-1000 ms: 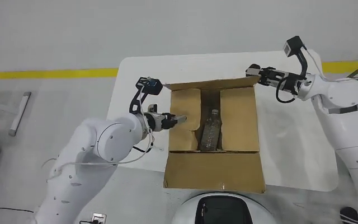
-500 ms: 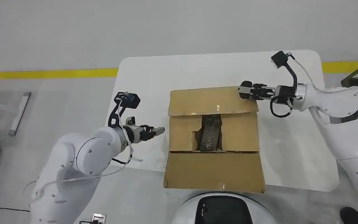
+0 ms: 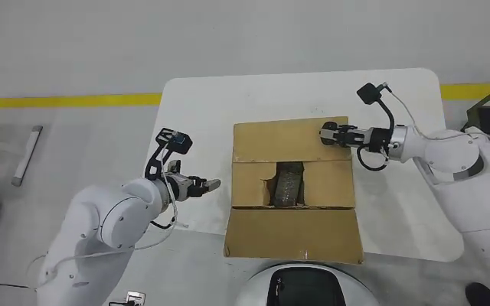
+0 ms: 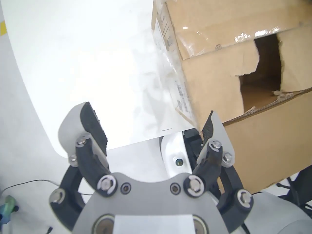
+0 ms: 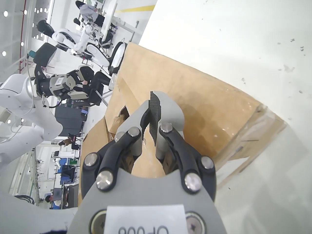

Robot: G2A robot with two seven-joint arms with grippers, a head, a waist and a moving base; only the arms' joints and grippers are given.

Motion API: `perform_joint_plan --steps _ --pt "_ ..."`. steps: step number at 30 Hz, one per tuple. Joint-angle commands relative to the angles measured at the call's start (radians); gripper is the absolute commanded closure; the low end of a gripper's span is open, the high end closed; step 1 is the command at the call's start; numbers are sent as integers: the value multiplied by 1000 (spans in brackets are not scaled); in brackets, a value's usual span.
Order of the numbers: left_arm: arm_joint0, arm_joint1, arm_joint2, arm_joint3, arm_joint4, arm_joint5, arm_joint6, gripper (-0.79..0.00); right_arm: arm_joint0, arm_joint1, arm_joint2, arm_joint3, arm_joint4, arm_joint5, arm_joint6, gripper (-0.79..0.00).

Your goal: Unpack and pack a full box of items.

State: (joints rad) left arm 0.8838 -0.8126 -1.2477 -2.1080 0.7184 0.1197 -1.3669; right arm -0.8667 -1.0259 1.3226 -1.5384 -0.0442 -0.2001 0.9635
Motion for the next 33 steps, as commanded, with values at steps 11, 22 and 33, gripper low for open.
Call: perform_joint_plan --steps 11,22,33 --pt "198 45 -55 -54 166 -378 -127 -785 6 2 -13 24 3 1 -21 0" --pt "257 44 -14 -97 104 -404 -100 -785 3 2 -25 6 20 7 -42 0" --pt "230 38 30 -123 46 -447 -56 -785 -2 3 -33 -6 42 2 -41 0"
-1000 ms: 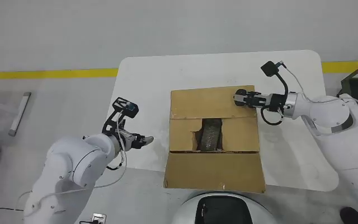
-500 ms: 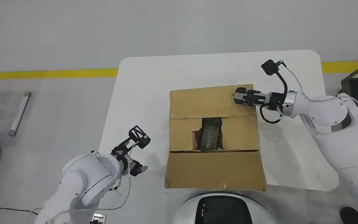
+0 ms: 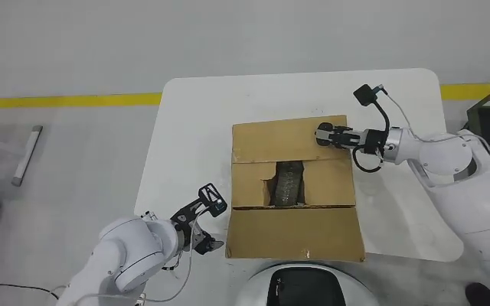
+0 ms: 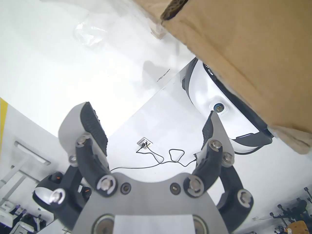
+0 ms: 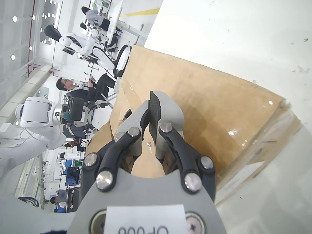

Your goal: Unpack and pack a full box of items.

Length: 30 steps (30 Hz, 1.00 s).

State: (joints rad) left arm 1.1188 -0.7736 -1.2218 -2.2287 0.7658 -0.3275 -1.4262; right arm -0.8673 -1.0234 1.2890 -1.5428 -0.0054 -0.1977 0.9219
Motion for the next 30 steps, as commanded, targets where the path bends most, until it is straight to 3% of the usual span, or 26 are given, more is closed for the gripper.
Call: perform_joint_plan --steps 1,15,21,30 --pt "-10 -2 8 -4 -6 5 10 -785 -2 1 1 -2 6 -1 0 0" --pt "-102 -16 10 -16 -48 96 101 -785 -26 13 34 -79 -44 14 -13 0" --pt "-153 -28 11 3 -57 172 183 -785 -89 19 117 -185 -151 25 -253 0" --pt "-255 -61 121 74 -18 292 270 -785 -207 28 181 -344 -291 33 -353 0"
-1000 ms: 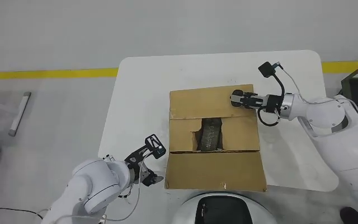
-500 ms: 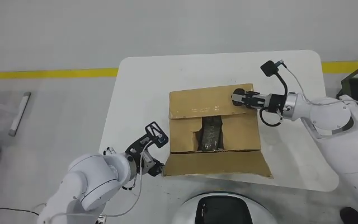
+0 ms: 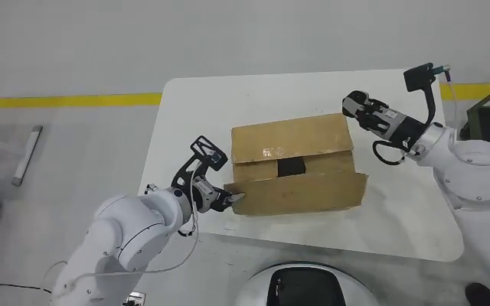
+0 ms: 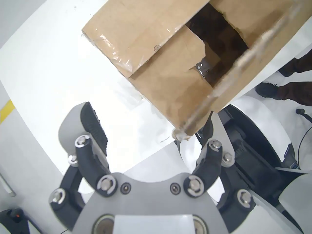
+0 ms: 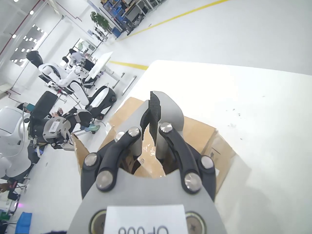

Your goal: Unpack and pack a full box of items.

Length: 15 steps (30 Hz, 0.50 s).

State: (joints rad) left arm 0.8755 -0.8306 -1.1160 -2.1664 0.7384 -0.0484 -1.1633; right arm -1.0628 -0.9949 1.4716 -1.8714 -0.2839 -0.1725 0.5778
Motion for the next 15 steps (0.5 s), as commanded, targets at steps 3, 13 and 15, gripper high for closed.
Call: perform_joint_plan --steps 3,13,15 --pt "-47 -16 56 49 45 49 21 -785 -47 -1 -26 -65 -70 25 -23 0" --pt "-110 -50 149 143 126 123 41 -785 -85 -14 -140 -107 -176 53 -54 0" --pt "-115 -55 156 150 135 131 36 -785 -78 -18 -167 -89 -187 64 -57 0"
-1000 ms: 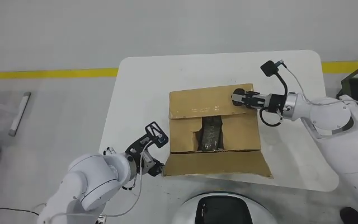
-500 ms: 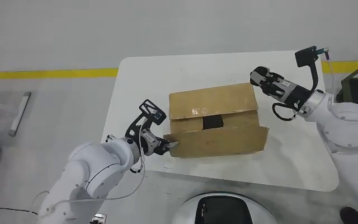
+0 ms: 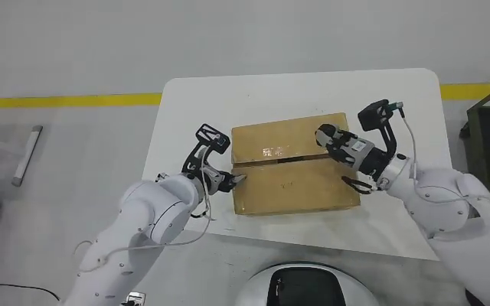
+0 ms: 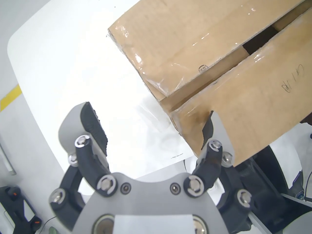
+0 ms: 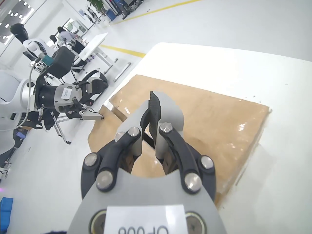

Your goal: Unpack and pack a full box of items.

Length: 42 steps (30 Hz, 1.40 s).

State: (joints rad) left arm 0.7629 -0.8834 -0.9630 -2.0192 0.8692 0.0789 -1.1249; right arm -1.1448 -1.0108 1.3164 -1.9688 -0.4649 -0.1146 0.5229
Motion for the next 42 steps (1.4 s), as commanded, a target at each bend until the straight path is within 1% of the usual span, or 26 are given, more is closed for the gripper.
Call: perform_joint_plan --steps 1,3,6,12,16,19,24,29,31,33,34,42 --pt "-4 -4 6 7 8 8 -5 -785 7 -4 -27 15 -14 11 -8 0" --pt "-6 -7 8 13 15 12 -9 -785 15 -8 -51 26 -64 34 -31 0" --pt "-7 -11 8 25 23 21 -18 -785 11 -17 -94 43 -101 47 -80 0" --pt "-9 -17 -1 31 25 22 -35 -785 32 -31 -157 76 -143 102 -75 0" --pt "-8 -20 -12 36 33 31 -65 -785 51 -39 -174 96 -147 112 -70 0" --pt "0 -17 -37 24 35 37 -97 -785 60 -43 -184 103 -165 119 -68 0" --pt "33 -5 -122 -16 32 67 -146 -785 63 -50 -195 112 -171 127 -71 0" --pt "91 5 -205 -60 25 102 -161 -785 62 -56 -194 114 -158 130 -68 0" --pt "124 8 -226 -56 14 124 -169 -785 62 -58 -192 115 -153 130 -65 0" --pt "150 10 -238 -36 29 163 -208 -785 62 -59 -189 116 -150 130 -61 0" --pt "152 10 -240 -38 23 173 -209 -785 62 -60 -188 116 -149 130 -59 0" --pt "152 10 -240 -38 23 173 -209 -785 58 -65 -172 115 -135 128 -43 0"
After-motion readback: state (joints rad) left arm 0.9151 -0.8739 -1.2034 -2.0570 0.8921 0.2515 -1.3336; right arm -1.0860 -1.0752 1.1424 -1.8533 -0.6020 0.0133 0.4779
